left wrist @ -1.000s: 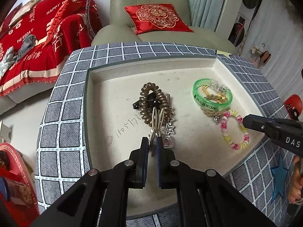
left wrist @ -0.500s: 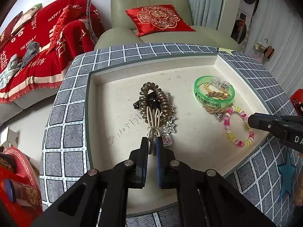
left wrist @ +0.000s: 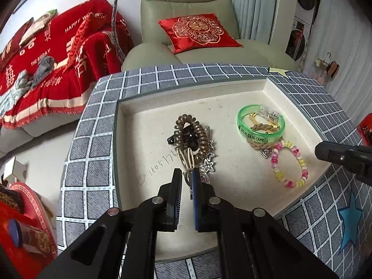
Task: Organize jewelry
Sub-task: 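Lower the hair clip into the tray with the left tool while the right tool lowers the bead bracelet, then open both tools over the tray and withdraw them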
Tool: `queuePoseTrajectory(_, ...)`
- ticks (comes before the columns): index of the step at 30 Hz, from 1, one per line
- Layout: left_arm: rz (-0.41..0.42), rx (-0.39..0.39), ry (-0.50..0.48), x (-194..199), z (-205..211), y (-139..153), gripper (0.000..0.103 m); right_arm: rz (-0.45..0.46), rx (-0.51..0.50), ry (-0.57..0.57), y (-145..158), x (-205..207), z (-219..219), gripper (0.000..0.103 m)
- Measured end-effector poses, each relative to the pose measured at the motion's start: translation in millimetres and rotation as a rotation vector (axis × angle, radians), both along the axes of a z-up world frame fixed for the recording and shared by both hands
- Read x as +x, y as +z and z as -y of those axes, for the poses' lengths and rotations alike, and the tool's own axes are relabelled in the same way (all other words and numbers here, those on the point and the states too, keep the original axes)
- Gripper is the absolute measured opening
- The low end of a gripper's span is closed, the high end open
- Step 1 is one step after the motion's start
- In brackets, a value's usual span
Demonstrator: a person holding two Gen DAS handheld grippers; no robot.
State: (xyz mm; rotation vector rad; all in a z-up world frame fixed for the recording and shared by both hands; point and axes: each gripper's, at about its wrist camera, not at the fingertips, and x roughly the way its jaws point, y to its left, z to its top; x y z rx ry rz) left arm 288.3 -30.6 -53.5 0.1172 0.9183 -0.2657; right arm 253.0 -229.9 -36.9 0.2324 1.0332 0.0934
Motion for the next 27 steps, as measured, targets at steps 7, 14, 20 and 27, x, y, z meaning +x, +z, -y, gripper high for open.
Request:
queuePoseTrajectory(7,0.0,-0.021,0.015,2,-3,8,0.024,0.006,0.001,-0.031,4,-6,12,0.01)
queuePoseTrajectory(14,0.048,0.002,0.021,-1,1,14,0.103,0.006,0.004,-0.05,4,-13,21,0.01)
queuePoseTrajectory(20,0.046,-0.014,0.045,-4,0,20,0.103,0.009,0.0,-0.045,5,-17,21,0.012)
queuePoseTrajectory(27,0.086,0.025,0.106,-28,-8,28,0.103,0.094,-0.005,-0.019,10,-30,12,0.103)
